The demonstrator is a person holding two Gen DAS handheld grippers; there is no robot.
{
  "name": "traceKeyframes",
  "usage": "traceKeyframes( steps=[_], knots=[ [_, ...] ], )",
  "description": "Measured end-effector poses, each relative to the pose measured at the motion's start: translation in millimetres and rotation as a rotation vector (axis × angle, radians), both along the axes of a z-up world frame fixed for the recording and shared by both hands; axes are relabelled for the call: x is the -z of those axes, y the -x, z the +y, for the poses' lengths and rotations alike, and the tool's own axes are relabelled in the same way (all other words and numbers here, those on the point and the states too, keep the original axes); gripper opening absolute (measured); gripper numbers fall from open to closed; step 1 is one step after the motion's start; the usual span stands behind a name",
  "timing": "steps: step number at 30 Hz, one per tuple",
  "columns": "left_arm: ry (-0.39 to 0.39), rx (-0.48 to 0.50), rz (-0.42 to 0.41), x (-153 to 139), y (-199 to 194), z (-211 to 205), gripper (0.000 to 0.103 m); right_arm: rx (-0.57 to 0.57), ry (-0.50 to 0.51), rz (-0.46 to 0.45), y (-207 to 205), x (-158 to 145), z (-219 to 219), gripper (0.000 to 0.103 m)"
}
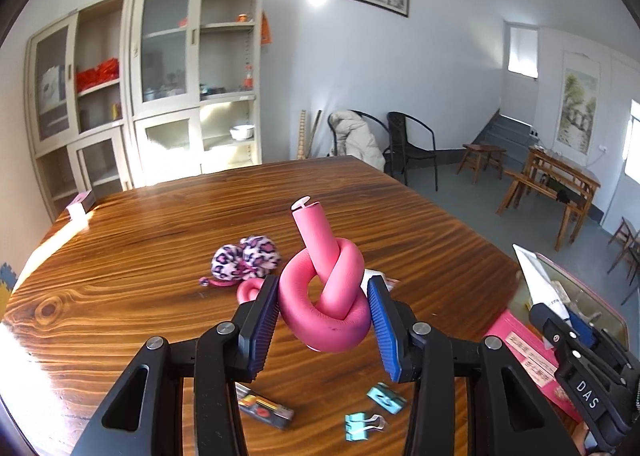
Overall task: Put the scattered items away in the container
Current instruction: 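Carry the curler and white tube over the pink tin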
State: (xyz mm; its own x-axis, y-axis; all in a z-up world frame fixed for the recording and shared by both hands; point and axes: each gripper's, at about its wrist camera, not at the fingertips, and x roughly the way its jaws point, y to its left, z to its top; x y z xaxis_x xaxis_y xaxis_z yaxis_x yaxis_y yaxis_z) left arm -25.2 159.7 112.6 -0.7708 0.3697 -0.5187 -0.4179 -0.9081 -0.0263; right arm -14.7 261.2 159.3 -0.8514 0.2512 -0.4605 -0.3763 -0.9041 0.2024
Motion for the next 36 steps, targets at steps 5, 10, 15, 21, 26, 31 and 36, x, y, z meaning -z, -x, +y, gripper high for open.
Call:
traceKeyframes(
  steps=[5, 10, 15, 21, 26, 31, 36],
  knots=[
    [0.021, 0.063, 0.015, 1.7, -21.0, 27.9, 0.046, 0.053, -0.011, 0.035, -35.5, -8.8, 25.3, 0.037],
    [0.032, 0.122, 0.018, 3.9, -39.7, 53.7, 0.046, 0.133, -0.008, 0.052, -67.2, -12.6, 55.1, 0.037],
    [0.037, 0.184, -0.003, 9.3, -53.0, 76.5, 0.046, 0.222, 0.006, 0.030, -92.3, -6.6, 87.4, 0.037],
    [0.021, 0.277, -0.043, 14.8, -76.0, 110.2, 0.046, 0.293, 0.019, 0.010, -113.2, -1.3, 119.9, 0.037],
    [0.007, 0.335, -0.051, 11.9, -86.2, 134.1, 0.046, 0.272, 0.016, 0.003, -110.0, 1.0, 123.9, 0.037],
    [0.010, 0.359, -0.069, 16.2, -91.4, 148.9, 0.046, 0.221, 0.021, -0.026, -104.1, 9.6, 124.2, 0.038],
    [0.004, 0.365, -0.104, 20.2, -88.5, 156.9, 0.046, 0.216, 0.048, -0.022, -108.8, 12.8, 131.6, 0.050]
  ],
)
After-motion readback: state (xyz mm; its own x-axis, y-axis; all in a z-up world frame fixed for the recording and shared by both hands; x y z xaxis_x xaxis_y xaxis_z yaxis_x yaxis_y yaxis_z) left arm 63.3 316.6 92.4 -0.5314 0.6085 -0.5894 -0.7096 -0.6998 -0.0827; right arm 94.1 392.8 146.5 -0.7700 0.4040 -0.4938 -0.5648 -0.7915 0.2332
